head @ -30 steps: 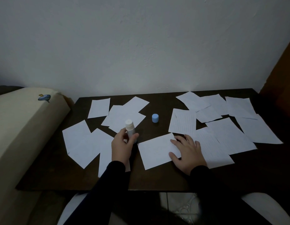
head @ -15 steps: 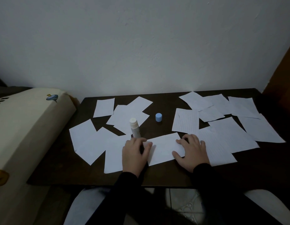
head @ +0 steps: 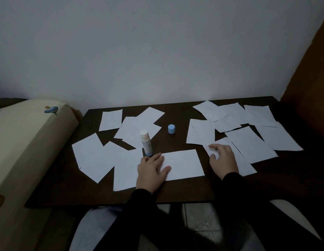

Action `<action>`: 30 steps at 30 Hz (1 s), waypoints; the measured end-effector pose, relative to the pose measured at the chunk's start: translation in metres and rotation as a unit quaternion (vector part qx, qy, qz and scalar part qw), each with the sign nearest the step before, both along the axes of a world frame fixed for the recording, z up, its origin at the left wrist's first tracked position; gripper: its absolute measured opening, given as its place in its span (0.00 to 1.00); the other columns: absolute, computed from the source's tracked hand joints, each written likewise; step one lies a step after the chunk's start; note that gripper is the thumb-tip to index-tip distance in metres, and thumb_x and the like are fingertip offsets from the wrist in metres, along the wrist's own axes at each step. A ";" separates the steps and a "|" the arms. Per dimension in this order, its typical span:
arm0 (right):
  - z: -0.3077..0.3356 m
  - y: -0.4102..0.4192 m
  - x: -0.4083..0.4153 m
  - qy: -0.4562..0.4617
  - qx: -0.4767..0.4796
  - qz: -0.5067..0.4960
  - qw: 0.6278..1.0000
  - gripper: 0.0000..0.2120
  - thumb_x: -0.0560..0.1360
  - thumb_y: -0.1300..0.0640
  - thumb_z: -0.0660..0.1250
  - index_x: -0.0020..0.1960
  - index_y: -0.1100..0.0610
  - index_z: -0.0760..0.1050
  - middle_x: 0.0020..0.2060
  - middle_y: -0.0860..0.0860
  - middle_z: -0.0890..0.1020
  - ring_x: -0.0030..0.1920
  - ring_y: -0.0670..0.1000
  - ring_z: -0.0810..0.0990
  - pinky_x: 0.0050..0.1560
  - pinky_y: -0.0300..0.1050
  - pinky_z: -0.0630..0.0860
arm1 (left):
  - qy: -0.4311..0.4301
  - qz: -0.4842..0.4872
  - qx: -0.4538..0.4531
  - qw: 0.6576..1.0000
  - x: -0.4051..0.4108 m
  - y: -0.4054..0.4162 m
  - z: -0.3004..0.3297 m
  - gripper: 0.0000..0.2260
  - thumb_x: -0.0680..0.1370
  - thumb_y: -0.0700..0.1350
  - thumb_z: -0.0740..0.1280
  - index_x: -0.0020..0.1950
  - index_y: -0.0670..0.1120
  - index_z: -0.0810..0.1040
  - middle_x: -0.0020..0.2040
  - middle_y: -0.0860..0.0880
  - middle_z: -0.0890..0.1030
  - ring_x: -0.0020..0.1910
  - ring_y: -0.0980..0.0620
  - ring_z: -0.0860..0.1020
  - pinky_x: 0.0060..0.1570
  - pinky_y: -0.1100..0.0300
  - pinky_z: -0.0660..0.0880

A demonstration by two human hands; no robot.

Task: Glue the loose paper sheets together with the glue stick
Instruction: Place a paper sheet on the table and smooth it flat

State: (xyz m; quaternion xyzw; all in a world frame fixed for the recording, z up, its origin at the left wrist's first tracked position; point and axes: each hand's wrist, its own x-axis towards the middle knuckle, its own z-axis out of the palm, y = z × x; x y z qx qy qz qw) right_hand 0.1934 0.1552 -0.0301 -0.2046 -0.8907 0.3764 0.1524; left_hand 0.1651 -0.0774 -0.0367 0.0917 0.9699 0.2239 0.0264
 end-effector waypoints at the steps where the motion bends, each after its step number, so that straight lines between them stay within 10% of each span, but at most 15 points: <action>1: 0.000 0.003 0.002 -0.003 -0.007 0.006 1.000 0.15 0.76 0.65 0.63 0.59 0.52 0.76 0.61 0.52 0.72 0.64 0.52 0.71 0.60 0.40 0.67 | -0.003 0.002 0.005 1.000 0.000 -0.001 -0.001 0.24 0.78 0.61 0.61 0.73 0.56 0.69 0.74 0.60 0.65 0.72 0.50 0.59 0.70 0.50 0.57; 11: -0.005 0.035 0.035 -0.248 0.203 -0.100 0.942 0.39 0.74 0.31 0.55 0.76 0.56 0.57 0.72 0.55 0.60 0.72 0.56 0.57 0.68 0.58 0.59 | 0.008 0.012 0.035 0.999 -0.001 -0.001 -0.004 0.24 0.77 0.61 0.64 0.71 0.55 0.73 0.73 0.60 0.68 0.71 0.49 0.60 0.69 0.50 0.59; 30: 0.003 0.030 0.041 -0.120 0.140 -0.134 0.974 0.21 0.77 0.38 0.58 0.64 0.48 0.73 0.61 0.50 0.72 0.61 0.52 0.68 0.62 0.53 0.63 | 0.011 0.014 0.041 0.999 0.000 -0.002 -0.002 0.23 0.76 0.61 0.65 0.69 0.56 0.74 0.72 0.59 0.69 0.71 0.49 0.61 0.69 0.48 0.60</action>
